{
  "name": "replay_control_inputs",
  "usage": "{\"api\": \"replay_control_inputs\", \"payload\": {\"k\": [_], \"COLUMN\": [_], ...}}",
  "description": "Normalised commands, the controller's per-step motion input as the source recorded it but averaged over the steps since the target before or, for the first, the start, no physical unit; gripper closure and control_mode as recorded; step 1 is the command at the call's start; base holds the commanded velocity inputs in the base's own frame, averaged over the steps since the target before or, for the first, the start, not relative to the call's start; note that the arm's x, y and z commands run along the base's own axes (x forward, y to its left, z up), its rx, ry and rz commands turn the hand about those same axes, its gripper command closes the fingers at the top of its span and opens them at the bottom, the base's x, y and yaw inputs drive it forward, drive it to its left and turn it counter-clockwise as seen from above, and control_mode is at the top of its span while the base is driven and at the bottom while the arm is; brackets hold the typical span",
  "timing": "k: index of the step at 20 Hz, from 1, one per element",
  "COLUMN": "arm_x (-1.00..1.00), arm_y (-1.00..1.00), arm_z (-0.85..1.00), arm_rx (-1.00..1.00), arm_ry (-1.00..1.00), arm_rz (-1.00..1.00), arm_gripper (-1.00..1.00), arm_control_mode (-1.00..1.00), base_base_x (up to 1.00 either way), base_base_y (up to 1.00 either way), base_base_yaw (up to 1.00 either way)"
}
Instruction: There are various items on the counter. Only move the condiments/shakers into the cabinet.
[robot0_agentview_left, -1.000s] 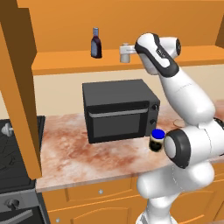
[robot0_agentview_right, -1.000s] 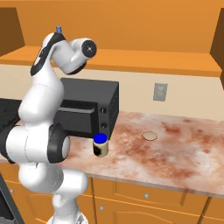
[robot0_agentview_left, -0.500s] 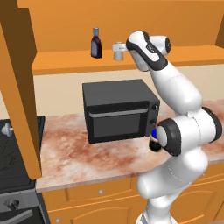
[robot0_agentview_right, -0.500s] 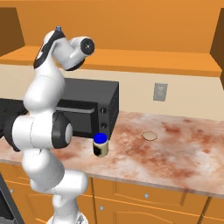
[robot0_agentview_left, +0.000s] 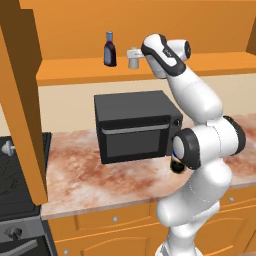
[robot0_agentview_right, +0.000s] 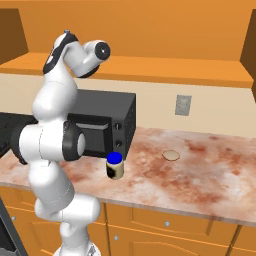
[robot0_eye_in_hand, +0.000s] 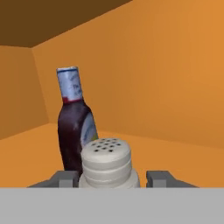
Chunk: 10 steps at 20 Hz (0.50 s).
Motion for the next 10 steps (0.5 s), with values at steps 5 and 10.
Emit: {"api": "replay_control_inputs", "payload": {"k": [5, 10], "arm_x": [-0.11, -0.54], "arm_y": [0.0, -0.01], "arm_z": [0.0, 0.0], "arm_rx": [0.0, 0.0], "arm_ry": [-0.03, -0.01], "arm_rz": [0.0, 0.0], "arm_gripper": [-1.0, -1.0], "arm_control_mode": [-1.0, -1.0], "base_base_x": [0.0, 0.0], "base_base_y": [0.0, 0.0], "base_base_yaw": [0.0, 0.0]}}
